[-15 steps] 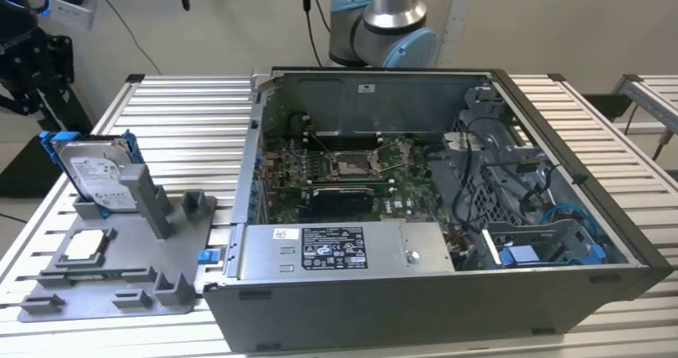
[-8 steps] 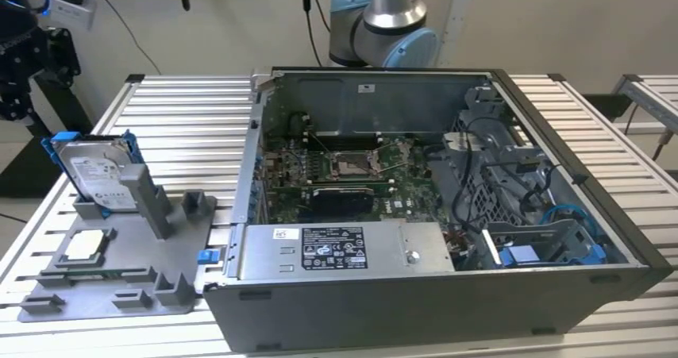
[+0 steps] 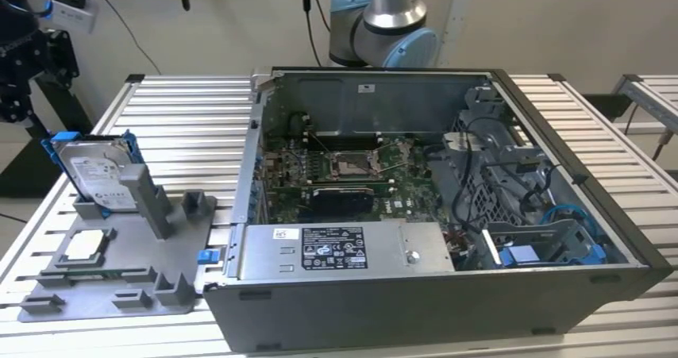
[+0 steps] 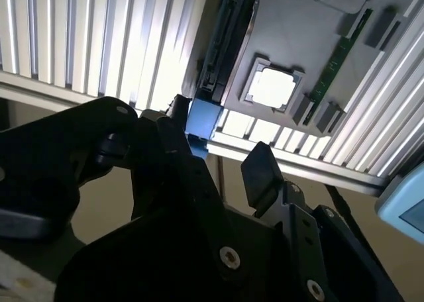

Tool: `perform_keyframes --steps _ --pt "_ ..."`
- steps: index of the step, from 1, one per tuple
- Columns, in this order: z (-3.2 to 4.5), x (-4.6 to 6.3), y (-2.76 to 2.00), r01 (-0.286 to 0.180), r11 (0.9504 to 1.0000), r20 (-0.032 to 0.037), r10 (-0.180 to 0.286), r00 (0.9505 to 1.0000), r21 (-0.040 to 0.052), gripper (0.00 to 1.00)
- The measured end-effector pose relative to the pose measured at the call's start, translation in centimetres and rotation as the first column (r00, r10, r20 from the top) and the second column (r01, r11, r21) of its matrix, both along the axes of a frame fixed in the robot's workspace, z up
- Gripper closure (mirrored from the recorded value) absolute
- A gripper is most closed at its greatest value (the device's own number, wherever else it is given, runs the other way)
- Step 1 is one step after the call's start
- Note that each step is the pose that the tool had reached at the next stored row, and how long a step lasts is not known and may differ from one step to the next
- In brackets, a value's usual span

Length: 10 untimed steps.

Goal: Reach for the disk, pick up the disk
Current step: 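Pick up the disk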

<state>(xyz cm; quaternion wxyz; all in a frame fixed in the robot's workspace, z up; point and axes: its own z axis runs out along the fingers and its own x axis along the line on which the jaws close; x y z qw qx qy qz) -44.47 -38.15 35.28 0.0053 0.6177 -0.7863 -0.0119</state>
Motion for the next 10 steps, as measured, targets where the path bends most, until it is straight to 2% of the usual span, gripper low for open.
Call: perform_keyframes --steps 10 --pt "-1.19 0.0 0.0 -0.048 0.9988 0.0013 0.048 0.9988 0.0113 0.0"
